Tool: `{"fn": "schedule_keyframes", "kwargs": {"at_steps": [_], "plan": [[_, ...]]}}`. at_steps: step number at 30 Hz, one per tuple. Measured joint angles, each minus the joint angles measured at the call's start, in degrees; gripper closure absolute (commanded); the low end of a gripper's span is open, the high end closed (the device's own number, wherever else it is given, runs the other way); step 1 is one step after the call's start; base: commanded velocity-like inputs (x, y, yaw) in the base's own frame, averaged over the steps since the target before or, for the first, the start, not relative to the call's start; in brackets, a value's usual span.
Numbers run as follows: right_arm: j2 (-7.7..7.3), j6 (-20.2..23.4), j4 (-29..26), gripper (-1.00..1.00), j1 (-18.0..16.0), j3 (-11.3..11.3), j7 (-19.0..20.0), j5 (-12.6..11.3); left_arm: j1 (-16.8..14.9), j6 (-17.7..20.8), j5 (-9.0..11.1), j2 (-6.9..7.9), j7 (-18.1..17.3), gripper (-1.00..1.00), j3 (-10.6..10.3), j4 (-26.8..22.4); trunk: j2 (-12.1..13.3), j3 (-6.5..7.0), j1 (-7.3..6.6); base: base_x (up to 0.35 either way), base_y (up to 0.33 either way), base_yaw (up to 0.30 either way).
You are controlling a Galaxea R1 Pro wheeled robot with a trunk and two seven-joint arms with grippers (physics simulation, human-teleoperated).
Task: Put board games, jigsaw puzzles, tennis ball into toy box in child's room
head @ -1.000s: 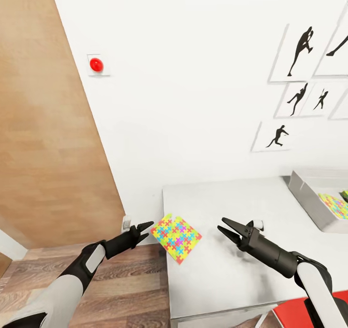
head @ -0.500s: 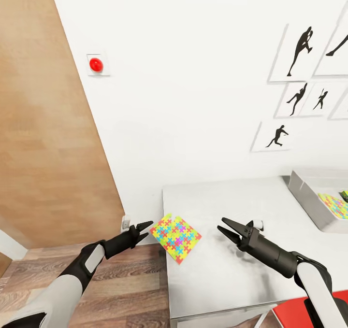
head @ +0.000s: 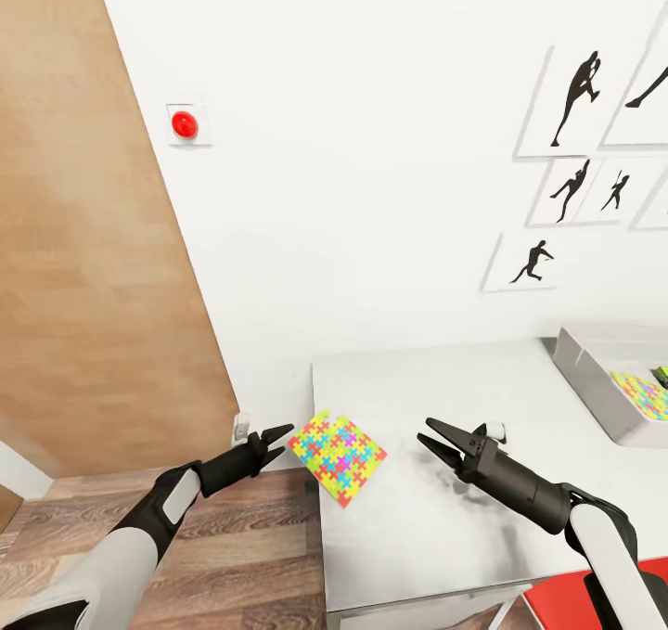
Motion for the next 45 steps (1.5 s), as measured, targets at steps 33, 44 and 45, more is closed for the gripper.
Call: {"fn": "schedule_keyframes", "kwargs": {"at_steps": [33,44,45], "plan": [[0.00,0.0,0.0,-1.00,0.0,0.0,0.0,0.0,0.0,0.0,0.0,-0.06,0.0,-1.00,0.0,0.0,-5.2,-2.33,2.85,0.000,0.000,0.000],[0.00,0.0,0.0,-1.00,0.0,0.0,0.0,0.0,0.0,0.0,0.0,-0.06,0.0,-1.00,0.0,0.0,-6.0,-2.70,3.30,0.000,0.000,0.000],[0.00,0.0,0.0,-1.00,0.0,0.0,0.0,0.0,0.0,0.0,0.0,-0.06,0.0,-1.00,0.0,0.0,-6.0,-2.70,3.30,0.000,0.000,0.000]]}}
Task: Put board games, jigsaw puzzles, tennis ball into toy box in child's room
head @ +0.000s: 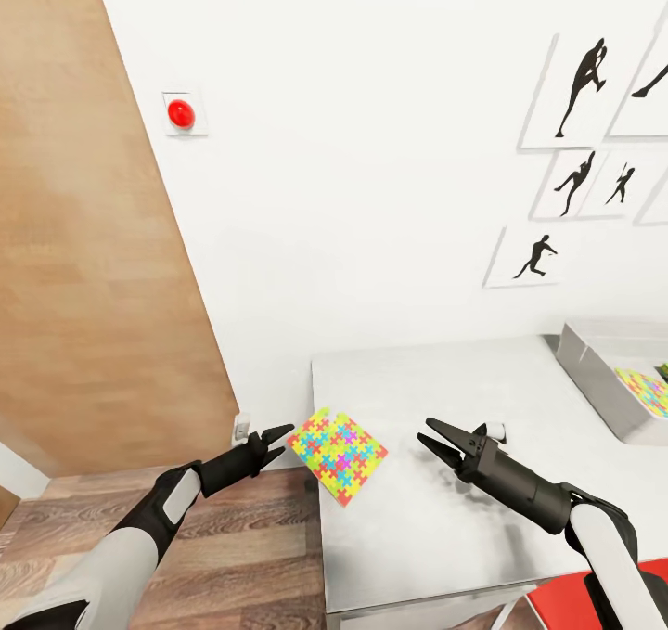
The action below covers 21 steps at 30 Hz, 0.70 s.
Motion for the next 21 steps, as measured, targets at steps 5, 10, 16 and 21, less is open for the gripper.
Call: {"fn": "schedule_keyframes", "kwargs": {"at_steps": [5,10,16,21], "plan": [[0.00,0.0,0.0,-1.00,0.0,0.0,0.0,0.0,0.0,0.0,0.0,-0.07,0.0,-1.00,0.0,0.0,0.0,0.00,0.00,0.000,-0.044,0.000],[0.00,0.0,0.0,-1.00,0.0,0.0,0.0,0.0,0.0,0.0,0.0,-0.13,0.1,-1.00,0.0,0.0,0.0,0.00,0.00,0.000,-0.183,0.000],[0.00,0.0,0.0,-1.00,0.0,0.0,0.0,0.0,0.0,-0.1,-0.1,-0.14,0.0,-1.00,0.0,0.0,0.0,0.00,0.00,0.000,-0.053,0.000],[0.00,0.0,0.0,-1.00,0.0,0.0,0.0,0.0,0.0,-0.2,-0.1,-0.17,0.0,-1.00,0.0,0.0,0.0,0.00,0.00,0.000,-0.010,0.000]]}}
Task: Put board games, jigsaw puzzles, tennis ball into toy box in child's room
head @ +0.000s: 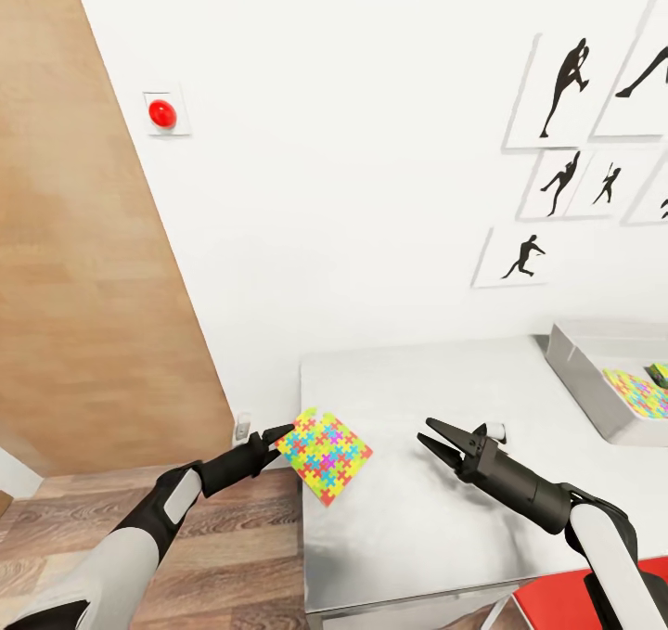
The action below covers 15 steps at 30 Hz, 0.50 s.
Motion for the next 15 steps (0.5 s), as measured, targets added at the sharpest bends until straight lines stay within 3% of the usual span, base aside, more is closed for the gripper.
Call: {"fn": "schedule_keyframes", "kwargs": {"at_steps": [13,14,15], "plan": [[0.00,0.0,0.0,-1.00,0.0,0.0,0.0,0.0,0.0,0.0,0.0,0.08,-0.1,-1.00,0.0,0.0,0.0,0.00,0.00,0.000,-0.001,0.000],[0.00,0.0,0.0,-1.00,0.0,0.0,0.0,0.0,0.0,-0.1,0.1,0.08,-0.1,1.00,0.0,0.0,0.0,0.00,0.00,0.000,0.000,0.000],[0.00,0.0,0.0,-1.00,0.0,0.0,0.0,0.0,0.0,-0.2,0.0,0.08,-0.1,1.00,0.0,0.0,0.0,0.00,0.00,0.000,0.000,0.000]]}}
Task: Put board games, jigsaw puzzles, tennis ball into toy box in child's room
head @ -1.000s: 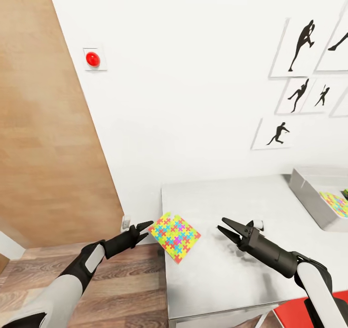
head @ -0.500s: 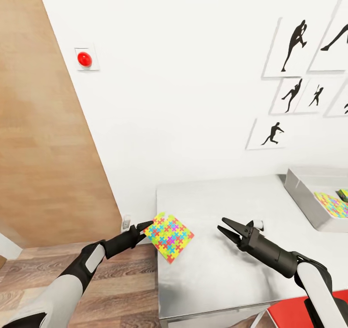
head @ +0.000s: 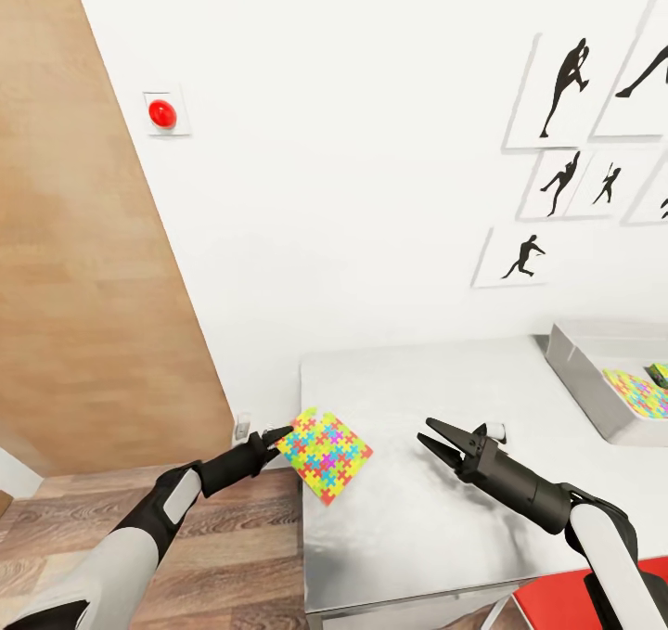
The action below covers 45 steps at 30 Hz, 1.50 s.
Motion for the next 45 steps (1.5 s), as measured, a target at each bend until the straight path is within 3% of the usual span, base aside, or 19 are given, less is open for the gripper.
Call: {"fn": "schedule_keyframes", "kwargs": {"at_steps": [13,29,35,38,45], "plan": [[0.00,-0.1,0.0,-1.00,0.0,0.0,0.0,0.0,0.0,-0.3,0.1,-0.05,-0.5,1.00,0.0,-0.7,0.0,0.00,0.00,0.000,0.000,0.000],[0.01,-0.1,0.0,-1.00,0.0,0.0,0.0,0.0,0.0,-0.2,0.1,0.19,-0.7,1.00,0.2,-0.8,6.4,2.87,-3.51,0.000,0.000,0.000],[0.00,-0.1,0.0,-1.00,0.0,0.0,0.0,0.0,0.0,0.7,0.1,0.55,-6.1,1.00,0.1,-0.9,8.8,3.95,-4.83,0.000,0.000,0.000],[0.00,-0.1,0.0,-1.00,0.0,0.0,0.0,0.0,0.0,3.8,0.0,1.27,-8.6,1.00,0.1,-2.5,10.0,4.49,-5.49,0.000,0.000,0.000],[0.00,-0.1,0.0,-1.00,0.0,-0.1,0.0,0.1,0.0,12.8,-0.4,3.75,-9.5,1.00,0.0,-7.2,12.8,5.75,-7.03,0.000,0.000,0.000]]}}
